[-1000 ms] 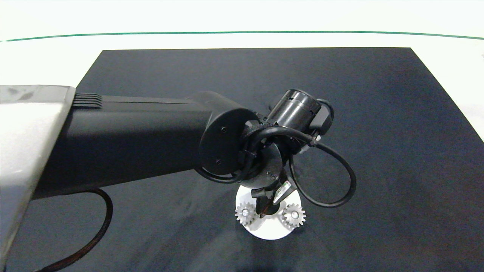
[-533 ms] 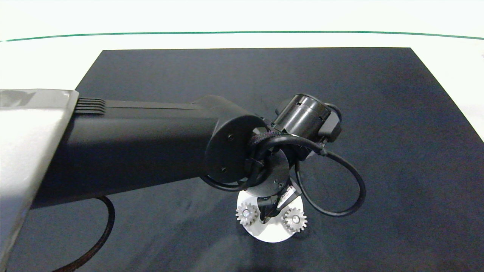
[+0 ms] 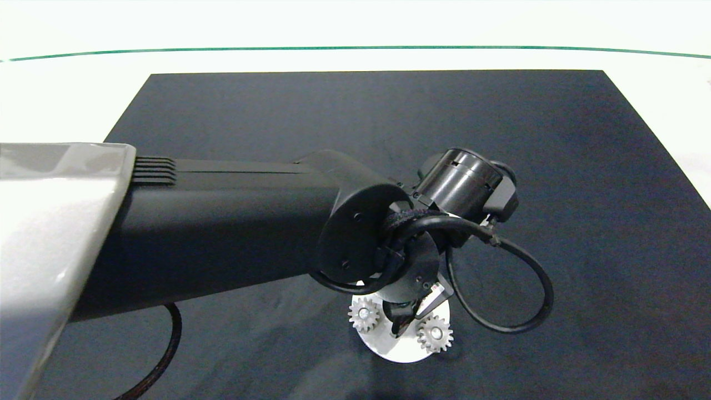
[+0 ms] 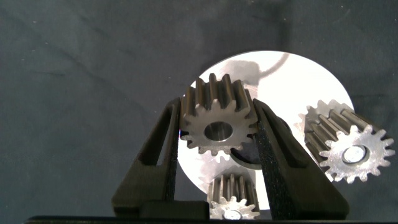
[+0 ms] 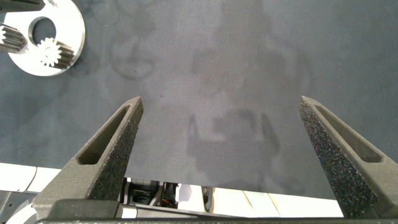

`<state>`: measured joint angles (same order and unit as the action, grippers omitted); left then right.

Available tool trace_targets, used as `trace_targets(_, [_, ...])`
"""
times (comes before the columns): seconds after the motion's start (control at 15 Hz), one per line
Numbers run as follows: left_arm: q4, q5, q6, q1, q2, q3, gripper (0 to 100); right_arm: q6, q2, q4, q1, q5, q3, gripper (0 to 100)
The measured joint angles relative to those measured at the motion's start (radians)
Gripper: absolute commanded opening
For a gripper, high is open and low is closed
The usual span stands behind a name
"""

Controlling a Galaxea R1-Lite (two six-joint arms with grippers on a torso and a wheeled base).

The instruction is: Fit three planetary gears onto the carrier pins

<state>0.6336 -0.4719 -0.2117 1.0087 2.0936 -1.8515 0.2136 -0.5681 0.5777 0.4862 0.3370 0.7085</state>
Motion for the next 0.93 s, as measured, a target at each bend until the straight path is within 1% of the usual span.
trace_targets(0.13, [0.000,0.000,0.000,0.003,0.004,-0.001,22,0.000,0.000,0.000,0.000,0.000,0.000,100])
trace_targets(0.4, [0.002,0.001,0.014,0.019,0.007,0.001,22,0.000,0.000,0.000,0.000,0.000,0.001,100])
trace_targets(0.93, [0.009,0.001,0.014,0.024,-0.014,0.004,22,0.000,-0.001,0.000,0.000,0.000,0.001,100])
